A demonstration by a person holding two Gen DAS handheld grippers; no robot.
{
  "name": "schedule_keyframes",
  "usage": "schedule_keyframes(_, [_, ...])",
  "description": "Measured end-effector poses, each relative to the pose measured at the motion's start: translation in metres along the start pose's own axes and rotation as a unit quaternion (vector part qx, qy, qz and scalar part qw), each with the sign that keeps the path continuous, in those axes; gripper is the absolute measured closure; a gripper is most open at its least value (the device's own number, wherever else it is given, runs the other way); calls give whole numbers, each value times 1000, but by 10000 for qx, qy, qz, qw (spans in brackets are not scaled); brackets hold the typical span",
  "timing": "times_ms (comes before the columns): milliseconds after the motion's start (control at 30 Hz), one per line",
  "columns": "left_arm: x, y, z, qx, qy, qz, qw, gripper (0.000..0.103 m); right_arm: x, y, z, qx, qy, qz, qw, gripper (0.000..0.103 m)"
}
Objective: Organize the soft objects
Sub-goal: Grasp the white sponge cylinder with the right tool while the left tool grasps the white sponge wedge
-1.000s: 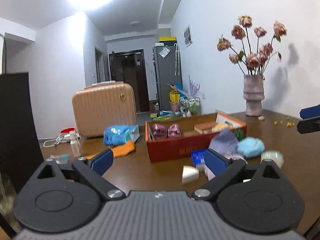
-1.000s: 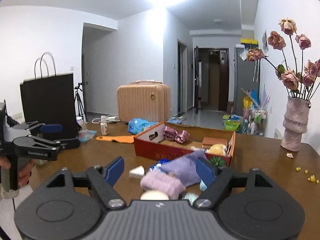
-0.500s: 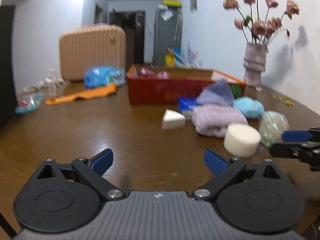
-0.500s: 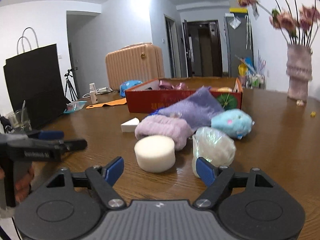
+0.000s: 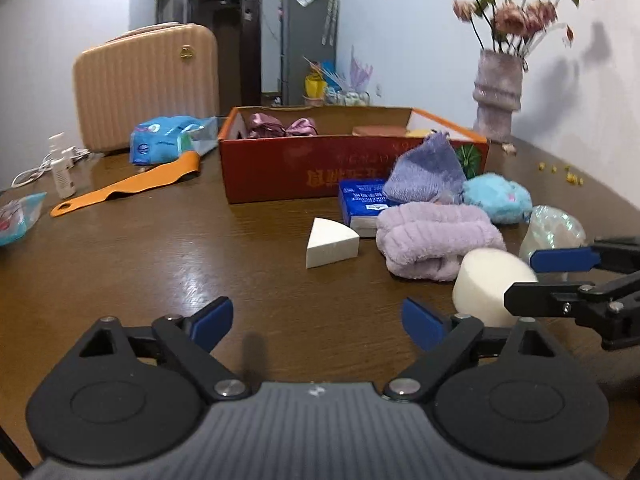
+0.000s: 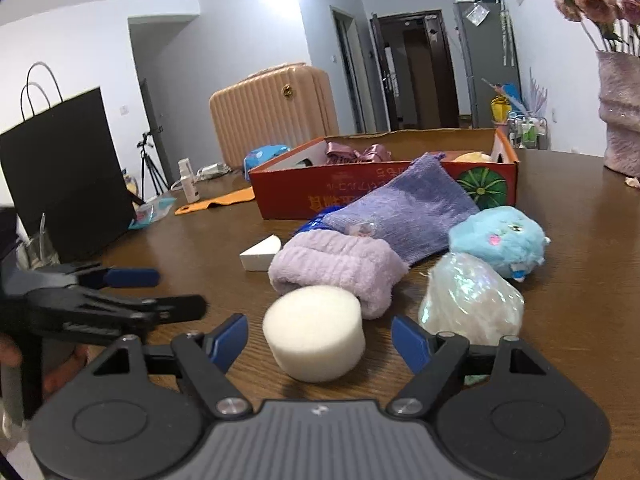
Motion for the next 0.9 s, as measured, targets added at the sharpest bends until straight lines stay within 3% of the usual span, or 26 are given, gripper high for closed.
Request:
schedule_keyframes(200, [6, -16, 3, 340, 157, -164, 9992, 14, 12, -11, -2, 234, 101, -77, 9996, 25])
schedule_keyframes(300, [10, -21, 6, 597, 184, -156, 9979, 22, 15, -20, -2, 374, 163, -259, 9988, 26])
schedule_keyframes(400, [11, -18, 9, 836, 146, -240, 9961, 22, 16, -25, -2, 527, 305, -507, 9969, 45])
schedule_keyframes(700, [12, -16, 30, 912, -85, -75, 9958, 22, 16, -6, 5, 931, 399, -546, 9934, 48])
schedule_keyframes(900, [12, -49, 51, 907, -314, -11, 9954, 41, 15, 8, 27, 922, 510, -398, 9936, 47])
Point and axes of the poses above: each gripper's, at about its wrist camera, not at the fingertips, and y roughly against the way its jaws point, x to its left, z to its top, the point moved 3 cm from there along -y, roughly the way its jaws point, and after that the axes turned 2 degrees about -x, right-handed, at the moved point
